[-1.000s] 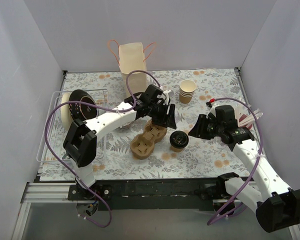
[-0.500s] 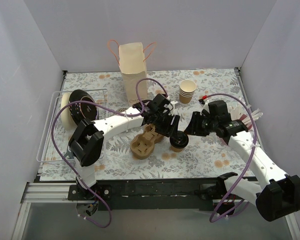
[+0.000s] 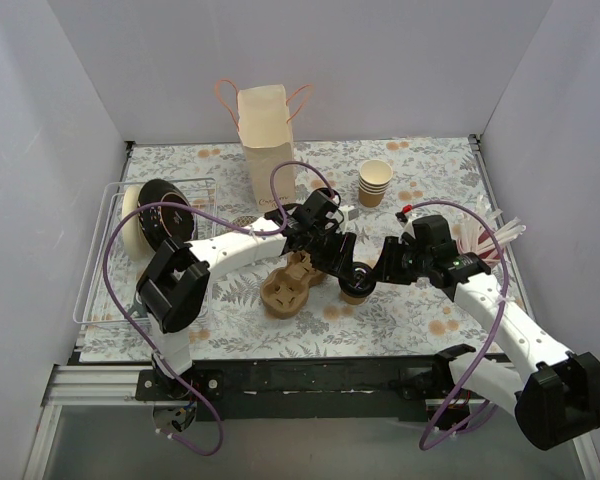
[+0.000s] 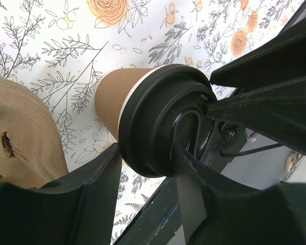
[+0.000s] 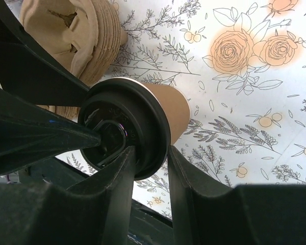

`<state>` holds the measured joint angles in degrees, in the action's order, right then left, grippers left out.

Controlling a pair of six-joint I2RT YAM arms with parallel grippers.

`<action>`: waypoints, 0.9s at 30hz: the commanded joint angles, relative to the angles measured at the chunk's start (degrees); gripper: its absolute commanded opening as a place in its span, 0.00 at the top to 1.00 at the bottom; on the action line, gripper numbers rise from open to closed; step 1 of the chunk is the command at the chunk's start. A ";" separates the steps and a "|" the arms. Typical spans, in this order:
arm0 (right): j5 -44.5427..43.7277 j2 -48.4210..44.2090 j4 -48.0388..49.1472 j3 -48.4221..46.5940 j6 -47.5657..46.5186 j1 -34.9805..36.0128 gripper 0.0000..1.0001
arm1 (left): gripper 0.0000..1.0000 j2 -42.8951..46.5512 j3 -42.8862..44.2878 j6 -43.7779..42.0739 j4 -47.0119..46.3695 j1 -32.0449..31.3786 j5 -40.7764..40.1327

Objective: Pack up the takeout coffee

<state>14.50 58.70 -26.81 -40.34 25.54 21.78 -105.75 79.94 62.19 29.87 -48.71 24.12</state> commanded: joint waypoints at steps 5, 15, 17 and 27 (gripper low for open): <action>-5.27 -2.09 -3.25 0.61 -0.23 0.19 0.63 | 0.59 -2.52 -0.23 -0.85 0.19 -0.51 -0.83; -10.98 -7.45 -7.73 -4.04 4.96 0.19 0.58 | 0.58 -4.99 2.85 -1.72 0.80 -1.39 -0.56; -14.05 -7.81 -9.05 -5.71 5.66 0.19 0.58 | 0.57 -5.16 3.11 -1.99 1.07 -1.48 -1.00; -15.47 -5.00 -8.79 -5.54 5.57 0.19 0.66 | 0.57 -5.69 3.64 -2.08 1.42 -1.48 -0.56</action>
<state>-0.71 52.23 -36.27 -44.62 30.33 21.87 -109.40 83.37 62.13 27.94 -49.74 26.22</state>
